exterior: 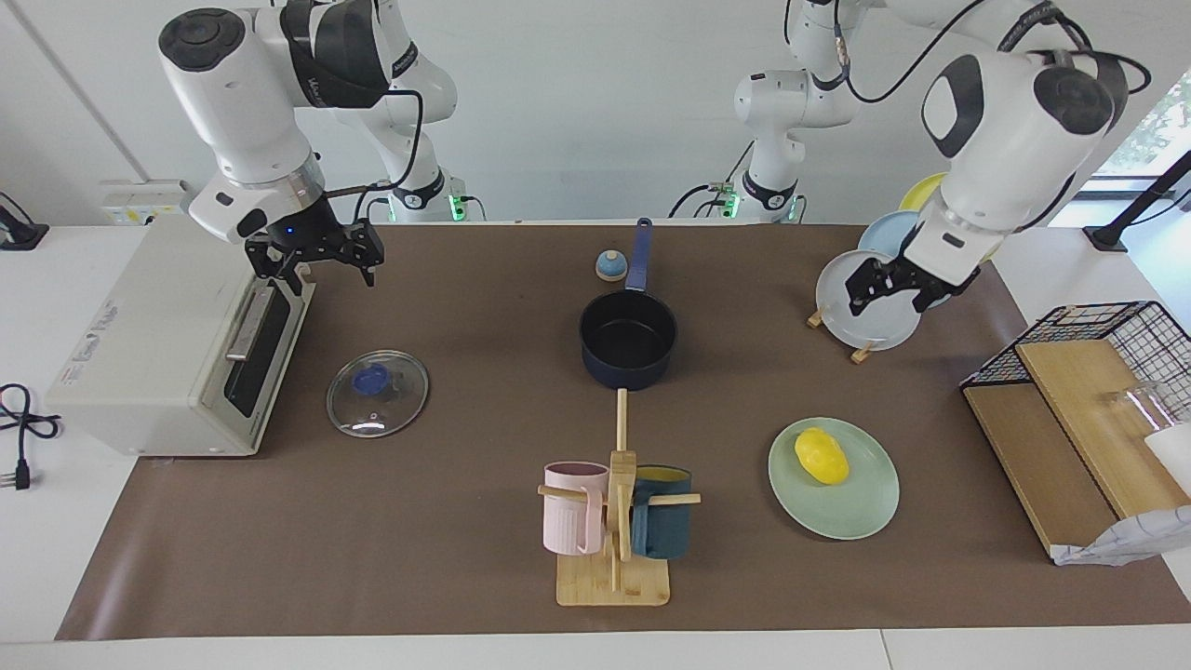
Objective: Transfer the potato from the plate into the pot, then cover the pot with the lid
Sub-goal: 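Grasp the yellow potato with the left gripper while the right gripper grasps the lid knob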
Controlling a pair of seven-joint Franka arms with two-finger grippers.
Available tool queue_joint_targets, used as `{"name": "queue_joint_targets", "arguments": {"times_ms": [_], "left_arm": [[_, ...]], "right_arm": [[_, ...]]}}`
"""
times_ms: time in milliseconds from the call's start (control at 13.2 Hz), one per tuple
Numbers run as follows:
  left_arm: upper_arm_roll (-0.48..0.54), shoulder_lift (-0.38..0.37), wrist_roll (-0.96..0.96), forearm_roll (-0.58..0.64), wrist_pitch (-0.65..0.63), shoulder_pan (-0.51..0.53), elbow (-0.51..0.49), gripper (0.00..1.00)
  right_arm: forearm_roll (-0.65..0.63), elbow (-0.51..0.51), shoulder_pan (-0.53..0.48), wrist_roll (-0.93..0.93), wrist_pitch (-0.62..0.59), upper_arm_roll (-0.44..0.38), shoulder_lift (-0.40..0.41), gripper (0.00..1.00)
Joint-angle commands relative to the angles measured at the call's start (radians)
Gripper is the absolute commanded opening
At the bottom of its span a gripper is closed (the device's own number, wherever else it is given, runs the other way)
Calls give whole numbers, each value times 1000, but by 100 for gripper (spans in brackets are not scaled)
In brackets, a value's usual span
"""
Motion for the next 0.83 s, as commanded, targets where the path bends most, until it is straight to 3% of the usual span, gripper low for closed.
{"name": "queue_joint_targets", "arguments": {"times_ms": [0,303,531,758], "left_arm": [[0,167,-93,-11,157,-14,84,100],[0,304,-200,-6,378,-38,84,100],[1,341,-294,-3,449,-44,76,100],[1,346,-317,52,470,-46,25,100]], "right_arm": [[62,-68,-36,-1,90,-3,40,100],[67,-210,-42,-91,395,-3,147,100],[67,-211,-39,-107,441,-3,231,100],[67,-258,-36,-110,443,-3,229,100]]}}
